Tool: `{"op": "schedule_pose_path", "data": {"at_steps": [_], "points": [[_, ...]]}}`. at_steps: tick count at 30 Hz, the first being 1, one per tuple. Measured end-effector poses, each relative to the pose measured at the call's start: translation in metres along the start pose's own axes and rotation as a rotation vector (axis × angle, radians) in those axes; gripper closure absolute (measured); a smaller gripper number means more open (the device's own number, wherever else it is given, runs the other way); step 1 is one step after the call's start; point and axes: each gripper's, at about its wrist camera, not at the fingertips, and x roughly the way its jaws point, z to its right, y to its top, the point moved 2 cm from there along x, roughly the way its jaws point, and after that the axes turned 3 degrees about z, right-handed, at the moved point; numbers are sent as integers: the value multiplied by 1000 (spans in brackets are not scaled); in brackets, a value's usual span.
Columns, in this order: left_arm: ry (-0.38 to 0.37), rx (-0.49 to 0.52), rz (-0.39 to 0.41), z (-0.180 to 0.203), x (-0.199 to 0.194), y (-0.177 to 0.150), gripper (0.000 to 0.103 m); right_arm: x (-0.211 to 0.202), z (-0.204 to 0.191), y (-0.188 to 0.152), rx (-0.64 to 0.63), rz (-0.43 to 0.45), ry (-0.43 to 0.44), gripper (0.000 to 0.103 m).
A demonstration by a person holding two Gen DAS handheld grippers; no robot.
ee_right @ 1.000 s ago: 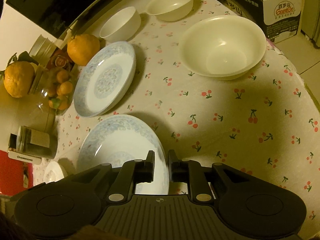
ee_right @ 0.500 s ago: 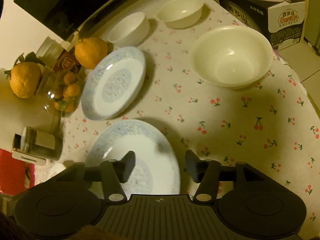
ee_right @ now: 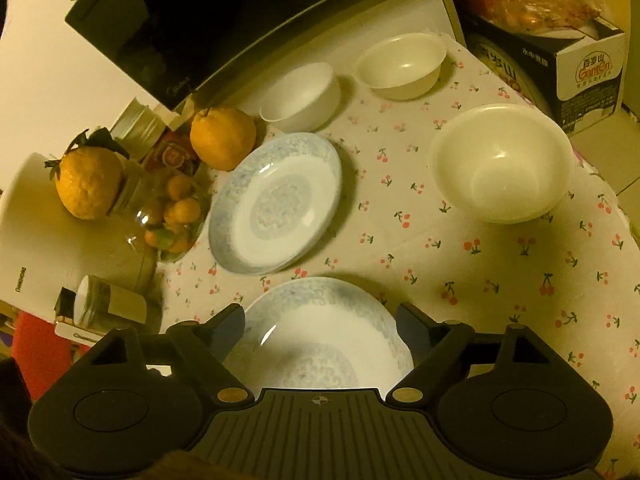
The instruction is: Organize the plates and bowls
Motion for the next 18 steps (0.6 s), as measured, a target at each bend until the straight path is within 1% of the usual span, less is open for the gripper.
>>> {"op": "schedule_pose_path", "data": {"at_steps": [3, 8, 13, 14, 18], "points": [[6, 24, 22, 4, 2, 8, 2, 8, 3, 11, 6, 5, -3, 18], [-12, 41, 56, 7, 14, 31, 2, 28, 12, 31, 40, 6, 17, 18], [-67, -19, 58, 1, 32, 52, 3, 56, 15, 52, 48, 7, 77, 18], [-79, -31, 59, 0, 35, 56, 5, 62, 16, 56, 52, 7, 86, 18], [-132, -57, 81, -2, 49, 64, 19, 82, 15, 65, 46, 12, 98, 18]]}}
